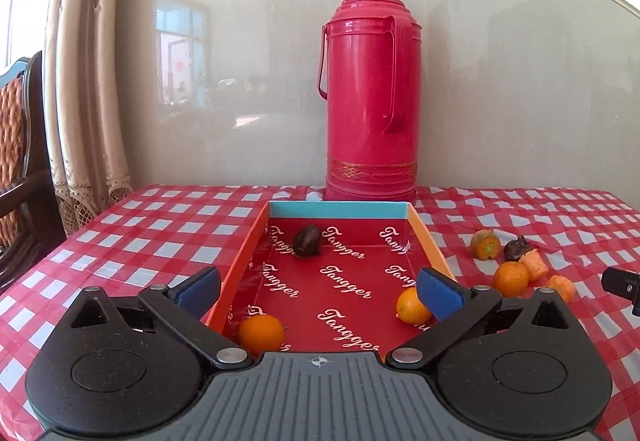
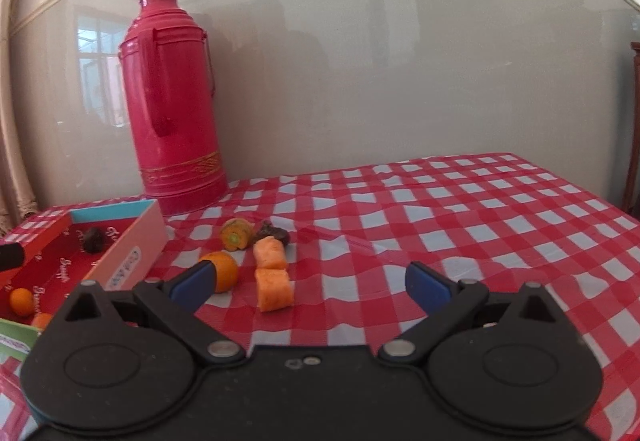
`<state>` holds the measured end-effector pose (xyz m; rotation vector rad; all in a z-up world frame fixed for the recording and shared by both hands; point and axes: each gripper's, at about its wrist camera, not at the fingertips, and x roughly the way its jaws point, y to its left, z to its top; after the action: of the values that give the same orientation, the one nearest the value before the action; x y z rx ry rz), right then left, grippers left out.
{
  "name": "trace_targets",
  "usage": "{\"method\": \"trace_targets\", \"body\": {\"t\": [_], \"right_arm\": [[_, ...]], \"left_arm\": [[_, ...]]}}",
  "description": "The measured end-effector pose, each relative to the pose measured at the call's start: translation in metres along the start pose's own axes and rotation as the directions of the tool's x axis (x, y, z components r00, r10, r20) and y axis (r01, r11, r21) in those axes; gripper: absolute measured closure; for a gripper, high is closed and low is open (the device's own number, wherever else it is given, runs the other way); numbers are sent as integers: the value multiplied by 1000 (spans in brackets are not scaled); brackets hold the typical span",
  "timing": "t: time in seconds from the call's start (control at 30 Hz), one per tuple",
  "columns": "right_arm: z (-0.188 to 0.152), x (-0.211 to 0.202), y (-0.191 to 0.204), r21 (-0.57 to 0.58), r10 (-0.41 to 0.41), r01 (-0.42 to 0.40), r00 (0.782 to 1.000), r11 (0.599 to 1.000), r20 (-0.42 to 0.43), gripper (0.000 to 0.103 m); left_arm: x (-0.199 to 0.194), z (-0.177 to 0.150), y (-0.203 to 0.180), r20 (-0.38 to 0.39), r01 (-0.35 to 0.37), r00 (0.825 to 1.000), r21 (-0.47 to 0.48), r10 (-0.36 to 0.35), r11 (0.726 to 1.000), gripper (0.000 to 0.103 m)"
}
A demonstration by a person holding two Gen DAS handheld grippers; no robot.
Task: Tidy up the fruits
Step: 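Carry the orange into the box and open the left tool, then close the right tool on the orange carrot piece, then carry the carrot piece into the box and open the right tool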
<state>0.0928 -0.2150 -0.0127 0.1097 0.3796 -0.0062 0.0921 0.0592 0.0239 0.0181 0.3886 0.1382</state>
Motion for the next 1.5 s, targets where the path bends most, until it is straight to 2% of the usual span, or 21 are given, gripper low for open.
{"method": "trace_targets", "body": {"t": [0.17, 0.23, 0.27, 0.53, 0.57, 0.63, 0.73, 0.97, 1.0, 1.03, 1.3, 1.5], "right_arm": [[-1, 9, 6, -37, 17, -18, 999, 999, -31, 14], [-2, 14, 9, -61, 17, -20, 999, 998, -45, 33], [-2, 16, 10, -70, 22, -25, 998, 997, -53, 36], [0, 39, 11, -57, 32, -39, 992, 998, -121, 37], [1, 42, 10, -47, 35, -41, 991, 998, -129, 38], [2, 47, 10, -32, 44, -49, 987, 998, -155, 50], [3, 53, 13, -34, 40, -46, 984, 998, -174, 56], [2, 70, 24, -43, 22, -31, 978, 999, -209, 61], [3, 72, 25, -42, 20, -30, 977, 999, -214, 77], [3, 73, 26, -42, 15, -25, 975, 999, -223, 86], [8, 58, 38, -48, 27, -33, 991, 998, -130, 86], [15, 48, 52, -30, 90, -92, 995, 995, -50, 86]], "left_arm": [[0, -3, 9, 0, -16, 1000, -12, 16, 1000, 0], [3, -5, 14, -10, -24, 1000, -18, 24, 1000, 0], [4, -5, 17, -18, -28, 999, -21, 27, 999, 0], [3, -9, 38, -16, -45, 999, -51, 45, 998, 0], [3, -10, 41, -15, -52, 999, -52, 51, 997, 0], [3, -12, 47, -20, -62, 998, -54, 61, 997, 0], [2, -14, 58, -21, -74, 997, -57, 73, 996, 0], [1, -20, 79, -29, -101, 995, -65, 100, 993, 0], [2, -20, 81, -31, -105, 994, -67, 103, 992, 0], [2, -20, 84, -34, -108, 994, -69, 106, 992, 0], [-1, -22, 103, -29, -129, 991, -92, 127, 987, 0], [-2, -28, 123, -49, -156, 987, -104, 151, 982, 0]]}}
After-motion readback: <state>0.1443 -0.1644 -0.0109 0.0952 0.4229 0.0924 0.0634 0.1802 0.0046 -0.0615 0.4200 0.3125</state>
